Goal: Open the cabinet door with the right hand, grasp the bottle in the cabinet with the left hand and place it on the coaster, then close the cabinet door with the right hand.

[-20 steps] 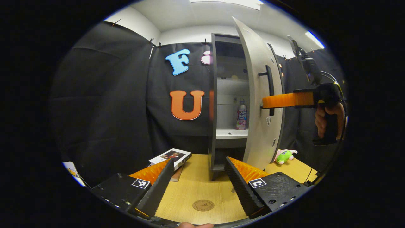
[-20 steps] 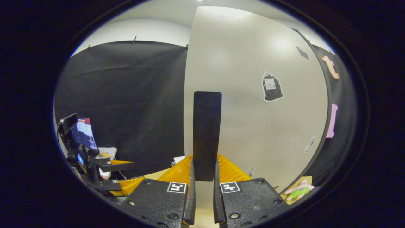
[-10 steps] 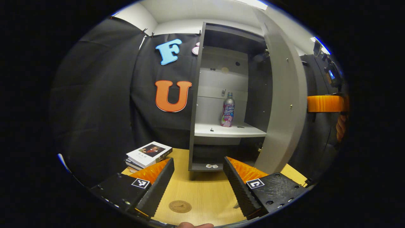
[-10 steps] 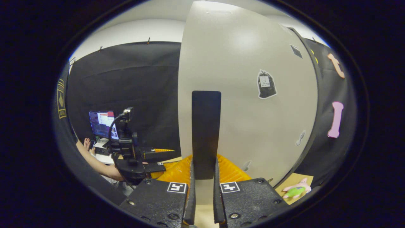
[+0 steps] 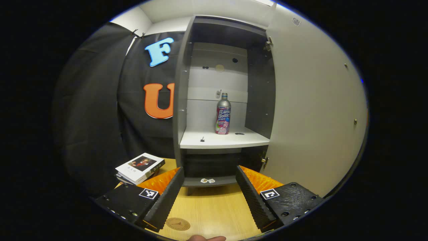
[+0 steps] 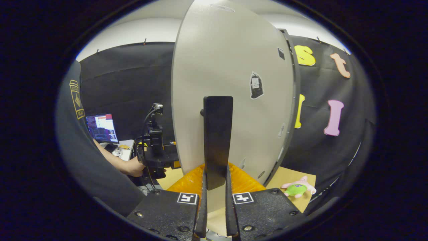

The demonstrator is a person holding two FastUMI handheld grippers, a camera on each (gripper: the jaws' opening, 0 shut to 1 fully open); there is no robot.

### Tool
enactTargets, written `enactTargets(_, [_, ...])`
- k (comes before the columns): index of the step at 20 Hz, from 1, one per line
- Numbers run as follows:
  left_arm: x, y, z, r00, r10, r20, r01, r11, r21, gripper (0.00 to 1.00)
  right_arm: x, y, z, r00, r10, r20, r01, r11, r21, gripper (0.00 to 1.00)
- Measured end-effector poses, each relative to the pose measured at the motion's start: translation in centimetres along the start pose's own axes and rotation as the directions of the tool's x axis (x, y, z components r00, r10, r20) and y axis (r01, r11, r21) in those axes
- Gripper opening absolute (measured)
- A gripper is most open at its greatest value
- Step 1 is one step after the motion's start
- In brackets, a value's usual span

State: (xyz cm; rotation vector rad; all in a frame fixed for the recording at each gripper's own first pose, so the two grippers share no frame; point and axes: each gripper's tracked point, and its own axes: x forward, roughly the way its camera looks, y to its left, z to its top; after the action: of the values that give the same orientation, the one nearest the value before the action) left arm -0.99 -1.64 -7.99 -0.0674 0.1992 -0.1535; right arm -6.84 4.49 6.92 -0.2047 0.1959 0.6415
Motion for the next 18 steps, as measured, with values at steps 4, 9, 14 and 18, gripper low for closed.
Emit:
enactTargets(4, [2.2,-3.7,0.0,0.997,-0.08,-0.01,0.08,0.997,-0.006,0.95,-1.1,-0.7,-0.2,0.998,-0.06,0.02,0.059,0.997,0.051,0.25])
enactTargets(9, [4.1,-5.5,0.4,0.994,-0.104,-0.016,0.104,0.994,-0.033,0.95,-1.7,-1.2,-0.2,0.983,-0.161,0.084,0.147,0.977,0.154,0.25])
enactTargets(14, [7.2,-5.3,1.2,0.995,-0.097,-0.004,0.097,0.995,0.004,0.95,-2.6,-1.0,0.0,0.932,-0.309,0.189,0.255,0.93,0.265,0.33])
enactTargets(18, [9.8,-4.7,2.3,0.998,-0.067,-0.002,0.067,0.998,0.013,0.95,-4.5,-2.7,-0.1,0.875,-0.437,0.208,0.337,0.858,0.387,0.51])
